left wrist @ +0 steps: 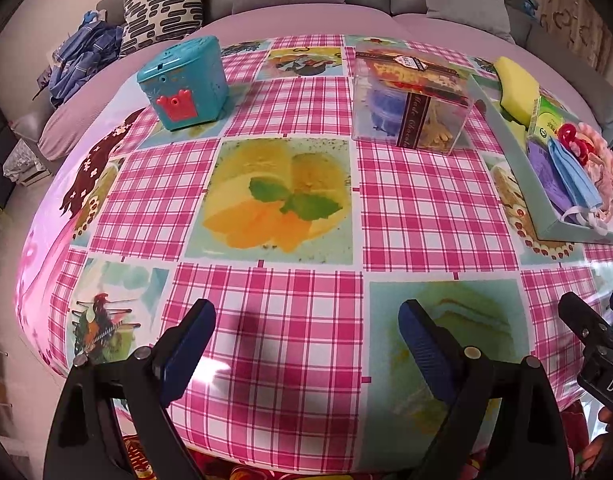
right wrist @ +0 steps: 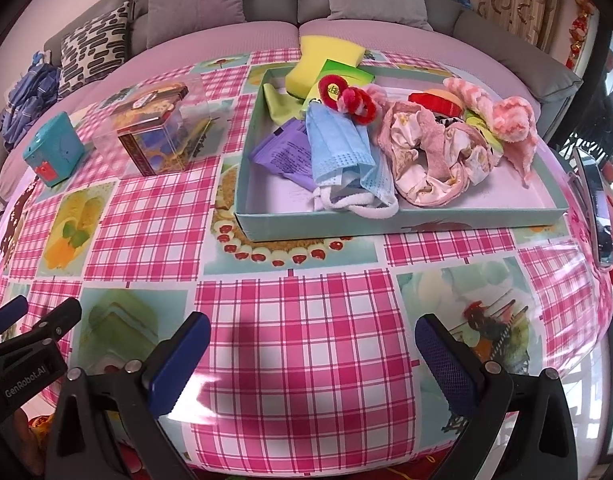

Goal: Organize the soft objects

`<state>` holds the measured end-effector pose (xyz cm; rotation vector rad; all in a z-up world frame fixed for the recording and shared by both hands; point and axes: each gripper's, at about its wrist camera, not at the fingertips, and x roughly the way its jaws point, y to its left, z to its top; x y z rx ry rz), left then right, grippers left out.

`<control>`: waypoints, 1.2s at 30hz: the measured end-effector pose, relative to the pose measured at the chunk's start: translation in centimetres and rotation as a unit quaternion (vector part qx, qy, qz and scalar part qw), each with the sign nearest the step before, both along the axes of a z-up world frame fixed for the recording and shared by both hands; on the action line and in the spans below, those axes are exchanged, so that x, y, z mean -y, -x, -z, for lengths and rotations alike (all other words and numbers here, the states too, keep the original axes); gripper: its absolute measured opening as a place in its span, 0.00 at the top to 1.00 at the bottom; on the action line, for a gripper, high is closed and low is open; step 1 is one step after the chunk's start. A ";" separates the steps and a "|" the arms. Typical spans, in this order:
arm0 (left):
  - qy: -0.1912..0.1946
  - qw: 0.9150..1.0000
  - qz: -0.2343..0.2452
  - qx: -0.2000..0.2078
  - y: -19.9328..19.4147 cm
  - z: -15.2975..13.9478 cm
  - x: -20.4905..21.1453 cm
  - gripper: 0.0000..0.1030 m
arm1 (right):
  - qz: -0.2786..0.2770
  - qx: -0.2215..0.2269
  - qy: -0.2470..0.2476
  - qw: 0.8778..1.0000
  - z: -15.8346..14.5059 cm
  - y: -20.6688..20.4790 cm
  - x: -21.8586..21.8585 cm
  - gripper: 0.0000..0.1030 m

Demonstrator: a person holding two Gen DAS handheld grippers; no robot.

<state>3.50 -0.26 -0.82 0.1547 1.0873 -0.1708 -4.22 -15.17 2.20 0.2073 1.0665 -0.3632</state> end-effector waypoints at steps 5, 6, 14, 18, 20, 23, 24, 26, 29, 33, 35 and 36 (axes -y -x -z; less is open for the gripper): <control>0.000 1.000 0.000 -0.002 0.0 0.1 0.0 0.10 | 0.003 -0.002 0.000 1.000 0.0 0.1 0.1 0.00; 0.000 1.000 0.000 -0.002 0.0 0.1 0.0 0.10 | 0.003 -0.002 0.000 1.000 0.1 0.1 0.1 0.00; 0.002 1.000 0.000 -0.006 -0.1 0.3 0.0 0.10 | 0.005 -0.007 0.000 1.000 0.3 0.0 0.1 0.00; 0.002 1.000 0.000 -0.006 -0.1 0.3 0.0 0.10 | 0.006 -0.009 0.000 1.000 0.4 -0.1 0.2 0.00; 0.002 1.000 0.000 -0.008 -0.1 0.4 0.0 0.10 | 0.006 -0.009 0.000 1.000 0.4 -0.1 0.2 0.00; 0.003 1.000 0.000 -0.009 -0.1 0.5 0.0 0.10 | 0.007 -0.010 0.000 1.000 0.4 -0.1 0.2 0.00; 0.002 1.000 0.000 -0.009 -0.1 0.5 0.0 0.10 | 0.008 -0.010 0.000 1.000 0.4 -0.1 0.2 0.00; 0.002 1.000 0.000 -0.009 -0.1 0.5 0.0 0.10 | 0.007 -0.010 -0.001 1.000 0.5 -0.1 0.2 0.00; 0.002 1.000 0.000 -0.009 -0.1 0.5 0.0 0.10 | 0.008 -0.010 0.000 1.000 0.5 -0.1 0.2 0.00; 0.002 1.000 0.000 -0.009 -0.1 0.5 0.0 0.10 | 0.010 -0.012 -0.002 1.000 0.6 -0.1 0.3 0.00; 0.002 1.000 0.000 -0.009 -0.1 0.5 0.0 0.10 | 0.012 -0.012 -0.002 1.000 0.6 0.0 0.3 0.00; 0.002 1.000 0.000 -0.009 -0.1 0.5 0.0 0.10 | 0.012 -0.013 -0.003 1.000 0.6 0.0 0.4 0.00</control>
